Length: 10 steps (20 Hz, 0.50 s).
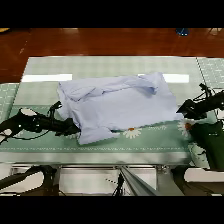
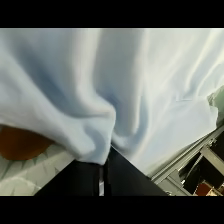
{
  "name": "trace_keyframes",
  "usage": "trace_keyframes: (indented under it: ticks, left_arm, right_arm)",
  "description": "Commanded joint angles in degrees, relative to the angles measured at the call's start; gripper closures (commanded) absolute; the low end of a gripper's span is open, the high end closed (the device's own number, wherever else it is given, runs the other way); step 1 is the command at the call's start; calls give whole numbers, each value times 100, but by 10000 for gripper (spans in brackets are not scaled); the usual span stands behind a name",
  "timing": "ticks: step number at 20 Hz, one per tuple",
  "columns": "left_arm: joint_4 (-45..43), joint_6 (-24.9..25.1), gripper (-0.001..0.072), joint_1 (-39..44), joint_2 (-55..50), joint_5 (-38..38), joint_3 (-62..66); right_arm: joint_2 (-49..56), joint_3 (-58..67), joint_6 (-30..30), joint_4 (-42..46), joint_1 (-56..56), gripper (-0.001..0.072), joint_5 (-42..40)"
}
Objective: Fold the shirts.
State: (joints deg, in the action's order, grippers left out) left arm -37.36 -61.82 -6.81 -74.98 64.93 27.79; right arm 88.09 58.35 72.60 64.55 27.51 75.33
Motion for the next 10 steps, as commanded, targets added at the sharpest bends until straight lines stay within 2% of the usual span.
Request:
trace_keyframes:
  ticks: [1, 2, 3, 7, 10]
  left_arm:
    - [382, 225, 684, -7, 2, 68, 7]
    - [448, 284, 684, -7, 2, 68, 17]
    - [446, 282, 684, -7, 11, 74, 76]
    - [444, 256, 685, -7, 706, 181, 938]
    - [444, -151, 685, -7, 1786, 177, 2417]
  right_arm:
    - [212, -238, 107, -22, -426, 328, -254]
    - [238, -236, 85, -17, -599, 536, -278]
    - [205, -203, 79, -44, -715, 675, -269]
    - [-671, 514, -348, -490, -800, 686, 52]
    - [-1799, 1475, -361, -1139, -804, 687, 46]
